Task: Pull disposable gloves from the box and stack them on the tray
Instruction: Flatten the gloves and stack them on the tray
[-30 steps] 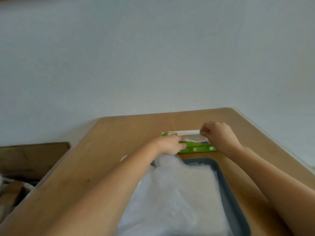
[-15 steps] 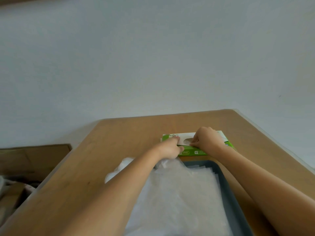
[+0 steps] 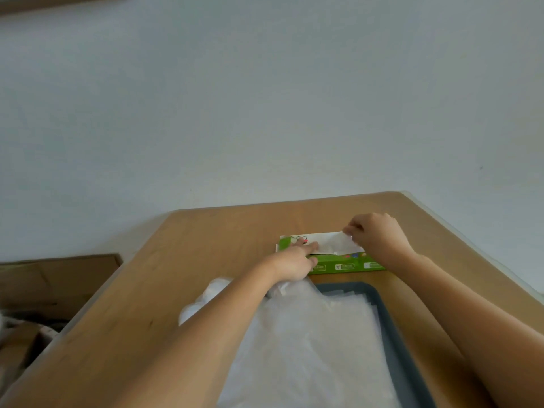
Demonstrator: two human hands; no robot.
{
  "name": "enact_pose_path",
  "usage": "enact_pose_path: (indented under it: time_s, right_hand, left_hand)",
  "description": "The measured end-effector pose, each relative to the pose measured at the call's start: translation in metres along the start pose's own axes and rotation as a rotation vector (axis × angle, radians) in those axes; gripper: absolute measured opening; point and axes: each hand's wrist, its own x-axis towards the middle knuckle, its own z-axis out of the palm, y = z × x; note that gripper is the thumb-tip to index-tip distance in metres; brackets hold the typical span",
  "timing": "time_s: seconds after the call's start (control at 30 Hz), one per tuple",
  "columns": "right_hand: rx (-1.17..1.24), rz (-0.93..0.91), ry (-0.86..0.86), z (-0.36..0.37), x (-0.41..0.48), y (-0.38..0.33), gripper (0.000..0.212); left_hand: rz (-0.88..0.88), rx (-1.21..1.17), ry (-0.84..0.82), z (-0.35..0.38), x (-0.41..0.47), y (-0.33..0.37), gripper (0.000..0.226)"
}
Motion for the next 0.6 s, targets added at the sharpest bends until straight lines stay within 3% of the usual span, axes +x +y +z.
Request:
enact_pose_path:
  time_s: [0.17, 0.23, 0.3, 0.4, 0.43, 0.5, 0.57, 0.6]
  right_hand:
    - [0.771, 0.468, 0.098, 0.003, 0.005, 0.015, 0.033]
    - [0.88, 0.502, 0.075, 0.0, 0.007, 0.018, 0.032]
    - [0.694, 0.397, -0.025, -0.002, 0.005, 0.015, 0.049]
    - [0.299, 0.048, -0.088, -0.005, -0.002, 0.006, 0.07]
    - [0.209, -0.085, -0.08, -0.003, -0.003, 0.005, 0.066]
    - [0.093, -0.264, -0.001, 0.001, -0.005, 0.002, 0.039]
    - [0.088, -0.306, 0.097, 0.002, -0.006, -0.001, 0.012]
    - [0.133, -0.281, 0.128, 0.002, -0.007, -0.004, 0.011]
  left_hand:
    - [0.01, -0.004, -0.002, 0.002, 0.001, 0.0, 0.049]
    - [0.009, -0.006, -0.005, 0.003, 0.001, 0.0, 0.049]
    - [0.005, -0.031, 0.001, 0.004, 0.001, -0.001, 0.049]
    - [-0.002, -0.067, 0.029, 0.003, 0.002, -0.001, 0.048]
    - [-0.007, -0.081, 0.041, 0.003, 0.001, 0.0, 0.048]
    - [-0.013, -0.107, 0.073, 0.0, 0.0, 0.002, 0.047]
    - [-0.033, -0.153, 0.101, -0.002, -0.002, 0.005, 0.047]
    - [-0.041, -0.171, 0.111, -0.003, -0.003, 0.006, 0.047]
